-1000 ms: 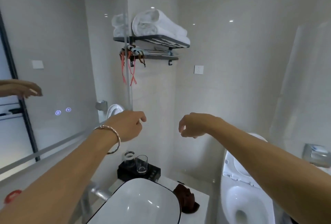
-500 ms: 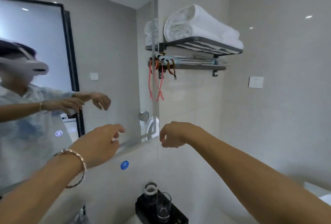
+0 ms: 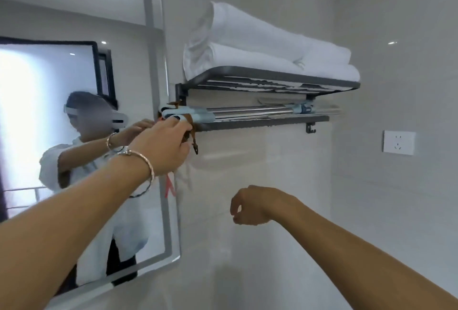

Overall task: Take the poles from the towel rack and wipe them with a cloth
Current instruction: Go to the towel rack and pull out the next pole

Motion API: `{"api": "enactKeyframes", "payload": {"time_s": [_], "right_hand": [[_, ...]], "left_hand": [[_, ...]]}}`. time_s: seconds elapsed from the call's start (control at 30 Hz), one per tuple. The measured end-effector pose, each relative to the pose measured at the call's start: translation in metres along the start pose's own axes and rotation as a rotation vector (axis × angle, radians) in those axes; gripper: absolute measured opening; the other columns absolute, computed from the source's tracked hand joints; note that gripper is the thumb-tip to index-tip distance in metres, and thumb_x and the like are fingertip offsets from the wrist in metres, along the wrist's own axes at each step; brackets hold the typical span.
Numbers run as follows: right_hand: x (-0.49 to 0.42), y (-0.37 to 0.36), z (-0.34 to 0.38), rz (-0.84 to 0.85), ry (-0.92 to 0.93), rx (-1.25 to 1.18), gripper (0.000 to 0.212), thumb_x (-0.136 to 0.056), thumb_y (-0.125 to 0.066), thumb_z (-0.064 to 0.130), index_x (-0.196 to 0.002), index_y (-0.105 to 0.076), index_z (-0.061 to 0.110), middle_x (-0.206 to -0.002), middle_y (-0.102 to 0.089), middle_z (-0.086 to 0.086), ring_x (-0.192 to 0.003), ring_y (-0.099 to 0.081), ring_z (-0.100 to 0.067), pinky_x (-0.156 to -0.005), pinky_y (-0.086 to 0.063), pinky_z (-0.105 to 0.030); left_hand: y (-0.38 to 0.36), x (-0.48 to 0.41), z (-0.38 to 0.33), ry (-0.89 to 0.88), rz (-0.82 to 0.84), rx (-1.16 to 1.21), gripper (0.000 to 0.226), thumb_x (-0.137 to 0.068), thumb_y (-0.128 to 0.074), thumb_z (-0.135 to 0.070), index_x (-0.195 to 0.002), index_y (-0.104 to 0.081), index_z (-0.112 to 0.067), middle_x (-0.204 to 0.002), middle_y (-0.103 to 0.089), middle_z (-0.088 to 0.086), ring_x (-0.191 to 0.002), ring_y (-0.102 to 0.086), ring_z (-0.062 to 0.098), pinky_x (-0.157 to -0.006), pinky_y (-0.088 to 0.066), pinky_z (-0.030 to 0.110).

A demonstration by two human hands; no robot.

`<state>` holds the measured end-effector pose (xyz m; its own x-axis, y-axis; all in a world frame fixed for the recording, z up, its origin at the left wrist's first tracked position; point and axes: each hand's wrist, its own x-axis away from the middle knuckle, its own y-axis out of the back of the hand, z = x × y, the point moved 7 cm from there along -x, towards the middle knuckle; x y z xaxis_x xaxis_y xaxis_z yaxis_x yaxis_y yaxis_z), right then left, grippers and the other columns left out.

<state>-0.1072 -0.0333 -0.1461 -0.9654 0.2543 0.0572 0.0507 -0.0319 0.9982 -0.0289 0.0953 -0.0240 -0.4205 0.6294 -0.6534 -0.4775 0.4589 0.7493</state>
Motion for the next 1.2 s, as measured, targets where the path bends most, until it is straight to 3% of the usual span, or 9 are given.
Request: {"api": "enactKeyframes", "payload": {"time_s": [0.03, 0.17, 0.33, 0.57, 0.67, 0.87, 1.03, 1.2], "right_hand": [[0.0, 0.002, -0.011, -0.001, 0.002, 0.005, 0.033, -0.096, -0.046, 0.024, -0.126, -0.06, 0.018, -0.12, -0.061, -0.005, -0.083, -0.058, -0.014, -0.08, -0.046, -0.03], [-0.002, 0.018, -0.053, -0.037, -0.017, 0.02, 0.033, -0.096, -0.045, 0.025, -0.122, -0.062, 0.013, -0.123, -0.061, -0.008, -0.11, -0.057, -0.022, -0.088, -0.047, -0.035], [-0.005, 0.033, -0.083, -0.078, -0.042, -0.012, 0.032, -0.096, -0.044, 0.023, -0.122, -0.062, 0.013, -0.12, -0.061, -0.008, -0.105, -0.06, -0.021, -0.084, -0.047, -0.032], [-0.009, 0.024, -0.109, -0.075, -0.058, -0.035, 0.031, -0.096, -0.045, 0.022, -0.121, -0.062, 0.017, -0.121, -0.06, -0.005, -0.106, -0.059, -0.022, -0.085, -0.047, -0.032], [-0.014, 0.026, -0.116, -0.07, -0.07, -0.039, 0.031, -0.095, -0.046, 0.022, -0.12, -0.063, 0.015, -0.115, -0.064, -0.007, -0.099, -0.063, -0.021, -0.08, -0.047, -0.031], [-0.022, 0.033, -0.114, -0.111, -0.061, -0.059, 0.031, -0.096, -0.046, 0.022, -0.121, -0.063, 0.018, -0.108, -0.063, -0.005, -0.098, -0.063, -0.022, -0.072, -0.045, -0.028], [-0.022, 0.026, -0.119, -0.112, -0.054, -0.07, 0.035, -0.096, -0.046, 0.024, -0.129, -0.058, 0.024, -0.128, -0.054, -0.003, -0.11, -0.056, -0.023, -0.079, -0.041, -0.027], [-0.02, 0.018, -0.135, -0.091, -0.093, -0.083, 0.034, -0.096, -0.047, 0.025, -0.128, -0.059, 0.024, -0.127, -0.056, -0.003, -0.11, -0.057, -0.023, -0.079, -0.041, -0.027]], "left_hand": [[0.0, -0.016, -0.003, -0.002, -0.018, -0.023, 0.036, -0.094, -0.045, -0.028, -0.129, -0.046, -0.018, -0.128, -0.048, 0.005, -0.116, -0.047, 0.023, -0.099, -0.04, 0.038], [-0.007, -0.067, -0.009, 0.027, -0.026, -0.159, 0.039, -0.096, -0.042, -0.033, -0.128, -0.046, -0.013, -0.131, -0.047, 0.01, -0.117, -0.048, 0.027, -0.098, -0.043, 0.043], [-0.027, -0.094, -0.004, 0.097, 0.11, -0.238, 0.05, -0.098, -0.036, -0.041, -0.143, -0.032, -0.019, -0.142, -0.04, 0.005, -0.126, -0.043, 0.027, -0.101, -0.041, 0.044], [-0.03, -0.112, -0.001, 0.149, 0.097, -0.392, 0.048, -0.095, -0.032, -0.054, -0.129, -0.049, -0.023, -0.124, -0.049, 0.008, -0.116, -0.047, 0.029, -0.089, -0.046, 0.047], [-0.027, -0.115, -0.012, 0.079, 0.081, -0.527, 0.044, -0.097, -0.033, -0.048, -0.124, -0.051, -0.018, -0.116, -0.054, 0.009, -0.107, -0.054, 0.028, -0.083, -0.047, 0.041], [-0.033, -0.118, -0.029, -0.07, 0.141, -0.866, 0.033, -0.094, -0.041, -0.018, -0.126, -0.044, -0.01, -0.114, -0.056, 0.009, -0.101, -0.059, 0.025, -0.074, -0.045, 0.033], [-0.036, -0.123, -0.028, -0.045, 0.094, -0.877, 0.036, -0.094, -0.038, -0.021, -0.128, -0.038, -0.01, -0.116, -0.054, 0.009, -0.102, -0.059, 0.027, -0.07, -0.043, 0.033], [-0.037, -0.126, -0.029, -0.108, 0.093, -0.929, 0.031, -0.096, -0.034, -0.024, -0.124, -0.039, -0.01, -0.112, -0.056, 0.009, -0.098, -0.06, 0.025, -0.066, -0.04, 0.031]]}}
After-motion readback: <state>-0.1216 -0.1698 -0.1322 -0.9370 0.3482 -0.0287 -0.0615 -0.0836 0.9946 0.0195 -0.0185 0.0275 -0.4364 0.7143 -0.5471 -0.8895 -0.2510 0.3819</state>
